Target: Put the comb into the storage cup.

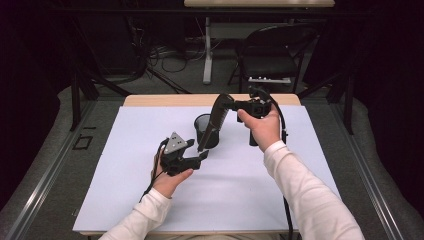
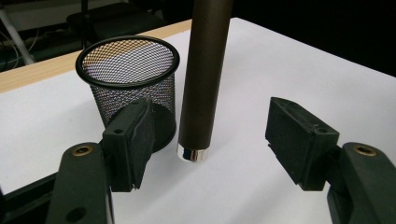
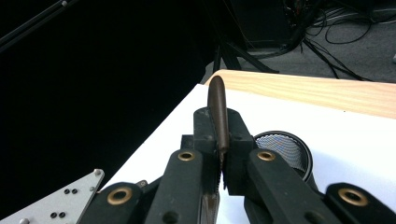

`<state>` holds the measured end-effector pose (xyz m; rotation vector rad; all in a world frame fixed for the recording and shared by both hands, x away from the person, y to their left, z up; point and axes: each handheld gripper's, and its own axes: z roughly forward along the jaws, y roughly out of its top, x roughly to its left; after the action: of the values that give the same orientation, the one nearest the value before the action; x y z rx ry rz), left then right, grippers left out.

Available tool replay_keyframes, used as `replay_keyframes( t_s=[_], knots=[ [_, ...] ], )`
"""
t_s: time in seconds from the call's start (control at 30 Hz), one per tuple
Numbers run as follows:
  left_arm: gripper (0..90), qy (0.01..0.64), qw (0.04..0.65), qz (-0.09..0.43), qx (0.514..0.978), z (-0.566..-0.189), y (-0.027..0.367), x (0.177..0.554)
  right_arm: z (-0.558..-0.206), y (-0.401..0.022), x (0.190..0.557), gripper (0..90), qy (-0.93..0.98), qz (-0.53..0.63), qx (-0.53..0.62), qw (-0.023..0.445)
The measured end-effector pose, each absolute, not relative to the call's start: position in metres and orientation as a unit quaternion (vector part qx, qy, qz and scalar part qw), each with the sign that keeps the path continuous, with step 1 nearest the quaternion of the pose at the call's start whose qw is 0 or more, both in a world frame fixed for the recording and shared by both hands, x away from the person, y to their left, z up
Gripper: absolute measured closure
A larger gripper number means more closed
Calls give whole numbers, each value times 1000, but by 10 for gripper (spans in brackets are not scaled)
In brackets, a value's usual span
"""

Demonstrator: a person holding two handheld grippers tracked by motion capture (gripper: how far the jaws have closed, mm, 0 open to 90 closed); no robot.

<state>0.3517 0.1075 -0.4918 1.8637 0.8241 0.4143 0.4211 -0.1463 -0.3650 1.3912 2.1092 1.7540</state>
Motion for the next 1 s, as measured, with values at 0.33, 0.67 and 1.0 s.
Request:
replay_keyframes(
  t_s=[0.33,0.67,1.0],
  knots=[
    [216,350,509,162,770,-492,110,355,-360,-147,421,871,689,569,447,43],
    [157,360,498,148,775,-494,112,360,-353,-147,421,871,692,568,443,49],
    [156,364,492,138,778,-495,112,361,-348,-148,421,871,693,566,442,58]
  ],
)
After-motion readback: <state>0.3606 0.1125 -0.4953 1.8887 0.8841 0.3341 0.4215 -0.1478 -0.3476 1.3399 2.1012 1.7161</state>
